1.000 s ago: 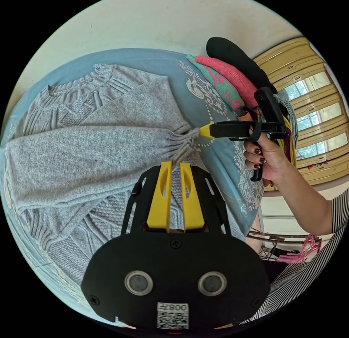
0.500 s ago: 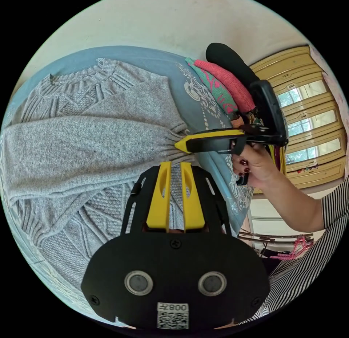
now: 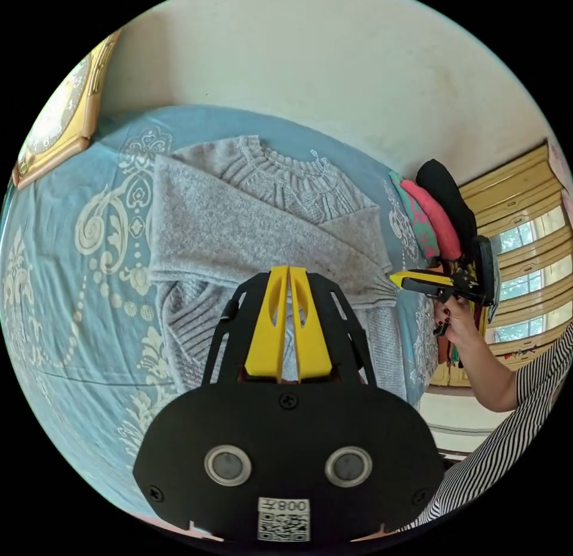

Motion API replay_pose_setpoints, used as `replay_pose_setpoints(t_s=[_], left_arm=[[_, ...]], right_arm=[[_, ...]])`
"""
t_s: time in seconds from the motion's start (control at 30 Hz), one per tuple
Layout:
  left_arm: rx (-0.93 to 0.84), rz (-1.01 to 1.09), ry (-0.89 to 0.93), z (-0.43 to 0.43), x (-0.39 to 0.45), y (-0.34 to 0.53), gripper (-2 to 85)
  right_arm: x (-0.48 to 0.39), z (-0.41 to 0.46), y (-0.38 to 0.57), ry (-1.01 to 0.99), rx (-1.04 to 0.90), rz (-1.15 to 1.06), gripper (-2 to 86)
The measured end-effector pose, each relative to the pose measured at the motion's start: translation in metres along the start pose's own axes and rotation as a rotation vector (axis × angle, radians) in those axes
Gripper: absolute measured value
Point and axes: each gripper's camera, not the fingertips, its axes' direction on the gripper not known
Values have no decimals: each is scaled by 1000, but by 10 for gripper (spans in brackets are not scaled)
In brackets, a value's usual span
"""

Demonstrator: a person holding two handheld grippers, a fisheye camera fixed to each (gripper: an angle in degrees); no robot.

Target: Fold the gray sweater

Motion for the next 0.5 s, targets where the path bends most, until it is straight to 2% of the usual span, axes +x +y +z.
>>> replay_pose_setpoints(t_s=[0.1, 0.17, 0.2, 0.3, 0.37, 0.43, 0.47, 0.5], left_arm=[[55, -60, -67, -4, -25, 3, 2], [26, -123, -230, 7, -51, 7, 2], [-2, -143, -254, 12, -59, 8, 1], [1, -193, -146, 14, -83, 16, 1], [42, -160, -213, 7, -89, 22, 1], [-6, -165, -265, 15, -102, 26, 1], [-70, -149, -235, 26, -113, 29, 1], [-54, -152, -215, 27, -117, 31, 1]], right_arm=[[-22, -11, -2, 1, 5, -29, 0], [-30, 8, -1, 66, -65, -41, 0], [-30, 10, 1, 47, -69, -42, 0], [-34, -15, 12, 16, -52, 0, 1], [-42, -30, 26, 35, -37, 4, 0], [-45, -34, 35, 30, -48, 15, 0], [-47, -39, 40, 27, -41, 26, 0], [-48, -42, 42, 28, -44, 27, 1]])
